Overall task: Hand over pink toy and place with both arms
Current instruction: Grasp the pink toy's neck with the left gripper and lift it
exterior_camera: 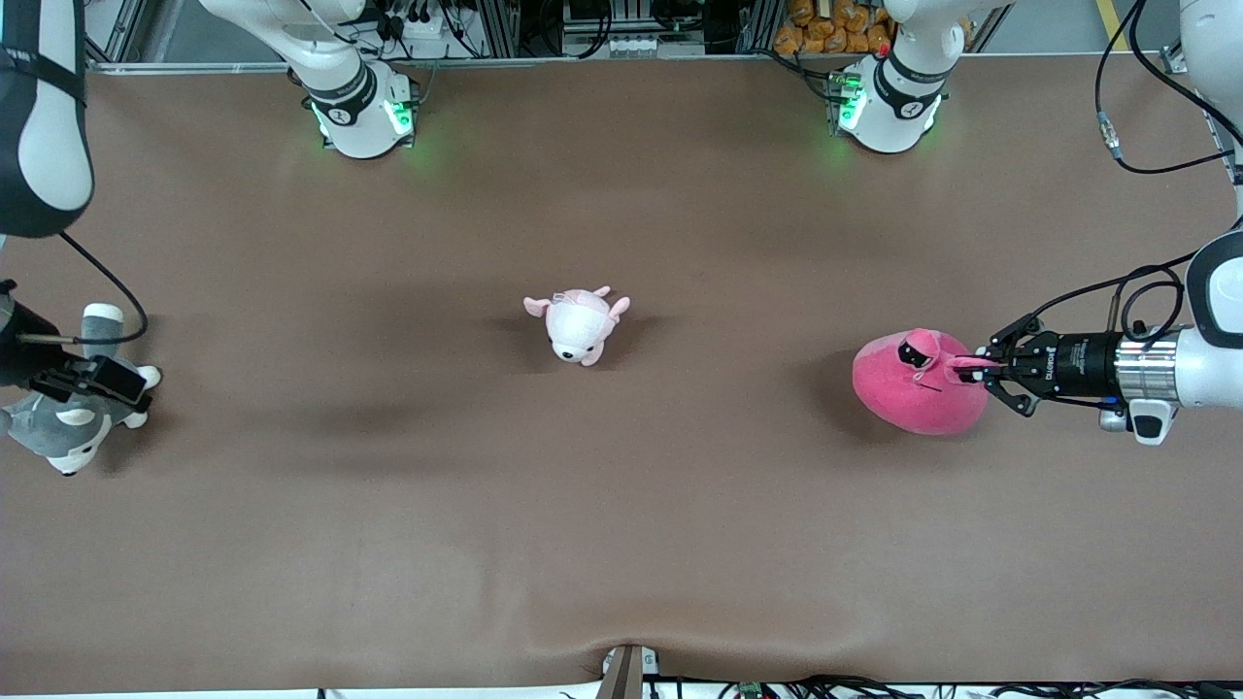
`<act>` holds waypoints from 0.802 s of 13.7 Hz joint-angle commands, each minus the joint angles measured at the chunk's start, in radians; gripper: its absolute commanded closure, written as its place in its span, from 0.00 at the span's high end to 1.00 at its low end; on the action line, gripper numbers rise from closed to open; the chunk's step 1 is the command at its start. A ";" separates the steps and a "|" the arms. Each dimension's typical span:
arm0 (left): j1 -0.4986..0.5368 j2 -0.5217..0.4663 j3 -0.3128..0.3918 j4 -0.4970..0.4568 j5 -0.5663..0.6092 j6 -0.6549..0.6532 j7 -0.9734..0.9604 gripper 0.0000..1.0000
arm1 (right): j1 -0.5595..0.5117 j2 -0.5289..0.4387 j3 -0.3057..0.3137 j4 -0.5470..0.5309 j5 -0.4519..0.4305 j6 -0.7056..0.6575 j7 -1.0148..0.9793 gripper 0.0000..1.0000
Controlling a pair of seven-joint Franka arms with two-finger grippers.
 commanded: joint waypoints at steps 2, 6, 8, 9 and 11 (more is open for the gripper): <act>-0.003 -0.012 -0.056 0.052 -0.087 -0.035 -0.204 0.00 | 0.014 -0.003 0.015 0.033 0.012 -0.020 -0.007 1.00; -0.009 -0.010 -0.065 0.078 -0.178 -0.031 -0.371 0.00 | 0.140 -0.014 0.017 0.044 0.002 -0.023 -0.003 1.00; -0.038 -0.009 -0.064 0.107 -0.178 -0.031 -0.434 0.00 | 0.195 -0.029 0.015 0.050 -0.001 -0.098 -0.001 1.00; -0.050 -0.010 -0.065 0.109 -0.179 -0.030 -0.461 0.00 | 0.203 -0.039 0.017 0.056 0.000 -0.159 -0.010 1.00; -0.085 -0.014 -0.064 0.115 -0.192 -0.012 -0.543 0.00 | 0.206 -0.051 0.022 0.065 0.015 -0.286 -0.012 1.00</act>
